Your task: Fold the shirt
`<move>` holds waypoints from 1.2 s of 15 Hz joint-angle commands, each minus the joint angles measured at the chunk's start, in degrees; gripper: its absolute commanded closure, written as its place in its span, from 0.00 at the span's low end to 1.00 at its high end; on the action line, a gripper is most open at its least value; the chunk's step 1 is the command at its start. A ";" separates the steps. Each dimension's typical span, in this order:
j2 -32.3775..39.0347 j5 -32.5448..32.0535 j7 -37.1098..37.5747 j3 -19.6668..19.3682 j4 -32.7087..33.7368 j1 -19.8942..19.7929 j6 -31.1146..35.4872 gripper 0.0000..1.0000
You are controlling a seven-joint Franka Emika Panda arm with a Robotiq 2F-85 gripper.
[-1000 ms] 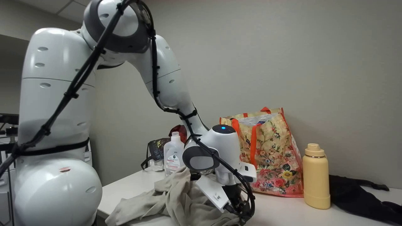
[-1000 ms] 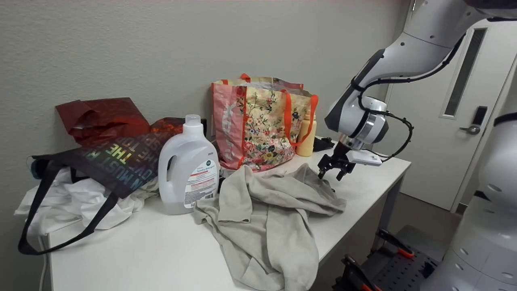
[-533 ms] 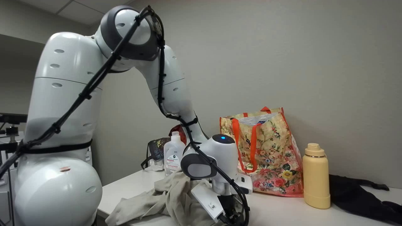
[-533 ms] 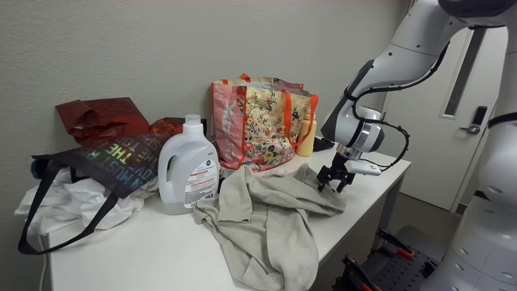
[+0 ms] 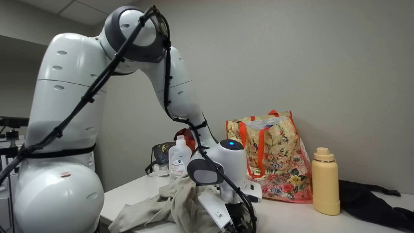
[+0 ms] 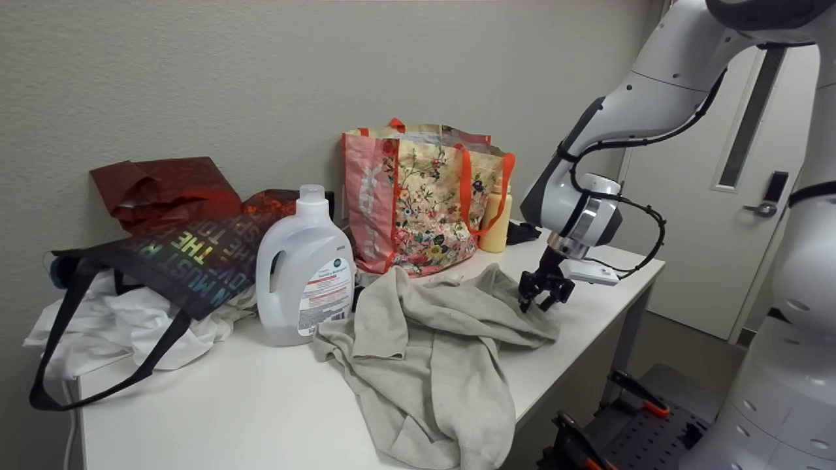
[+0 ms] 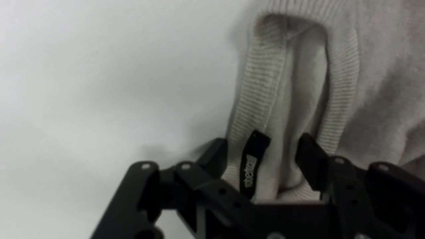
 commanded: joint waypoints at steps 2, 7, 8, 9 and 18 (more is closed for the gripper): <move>-0.94 2.40 -1.72 0.77 0.80 -0.78 -2.83 0.80; -5.40 0.19 -0.06 0.44 -0.37 0.49 -4.36 0.97; -7.20 -0.83 0.46 0.41 -1.15 1.06 -4.61 0.93; -9.35 -2.10 0.99 0.51 -2.11 1.73 -4.21 0.91; -29.59 -15.23 7.30 5.16 -7.60 5.29 -5.75 0.92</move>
